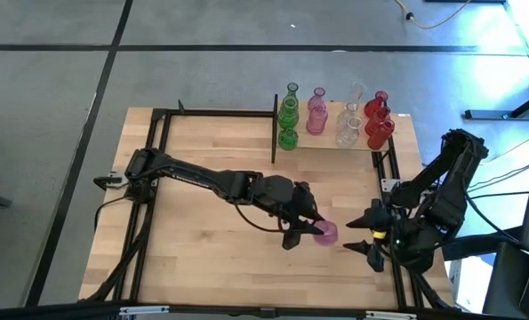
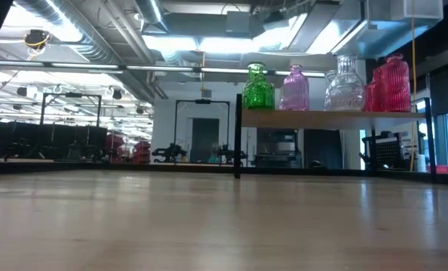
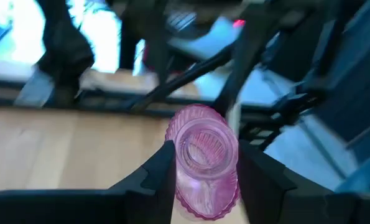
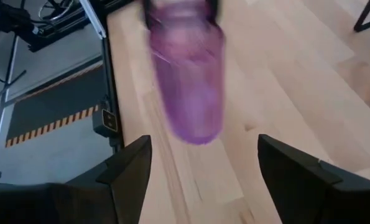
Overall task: Sort vases onto shelf
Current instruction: Put the pink vase on the shelf aligned with the other pink vases
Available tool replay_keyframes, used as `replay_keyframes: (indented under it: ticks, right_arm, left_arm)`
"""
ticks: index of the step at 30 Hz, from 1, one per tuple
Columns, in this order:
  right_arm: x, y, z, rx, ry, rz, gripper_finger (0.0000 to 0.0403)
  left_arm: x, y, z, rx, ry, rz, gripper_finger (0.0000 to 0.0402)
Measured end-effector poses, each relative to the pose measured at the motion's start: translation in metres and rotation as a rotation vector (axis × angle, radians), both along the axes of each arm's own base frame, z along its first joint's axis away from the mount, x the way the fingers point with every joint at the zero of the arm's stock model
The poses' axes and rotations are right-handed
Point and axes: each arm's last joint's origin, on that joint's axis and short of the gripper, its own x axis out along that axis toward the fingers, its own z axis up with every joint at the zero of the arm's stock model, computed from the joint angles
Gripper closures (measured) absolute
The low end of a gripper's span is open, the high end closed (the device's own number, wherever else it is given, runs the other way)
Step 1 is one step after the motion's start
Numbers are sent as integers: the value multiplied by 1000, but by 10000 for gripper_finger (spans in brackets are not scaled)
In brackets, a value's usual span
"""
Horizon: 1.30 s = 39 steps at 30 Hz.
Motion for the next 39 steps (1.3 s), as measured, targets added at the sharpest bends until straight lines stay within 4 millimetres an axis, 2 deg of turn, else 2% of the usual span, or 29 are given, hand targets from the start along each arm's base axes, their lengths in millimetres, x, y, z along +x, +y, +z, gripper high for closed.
replay_keyframes:
  ticks: [7, 11, 23, 33, 36, 39]
  right_arm:
    - [2, 2, -2, -5, -44, -14, 130]
    - [6, 6, 4, 12, -120, 11, 130]
    - [9, 9, 9, -12, -175, 49, 129]
    - [26, 0, 14, -32, -219, 21, 130]
    - [31, -3, 15, -34, -225, 14, 148]
    - [33, -5, 14, -23, -208, 27, 193]
  left_arm:
    - [1, -3, 19, -47, -108, -87, 270]
    - [1, -3, 20, -65, -105, -85, 270]
    - [2, 0, 22, -65, -124, -68, 270]
    - [4, 1, 27, -73, -175, -68, 270]
    - [4, 1, 27, -73, -175, -68, 270]
    - [4, 2, 26, -72, -171, -66, 270]
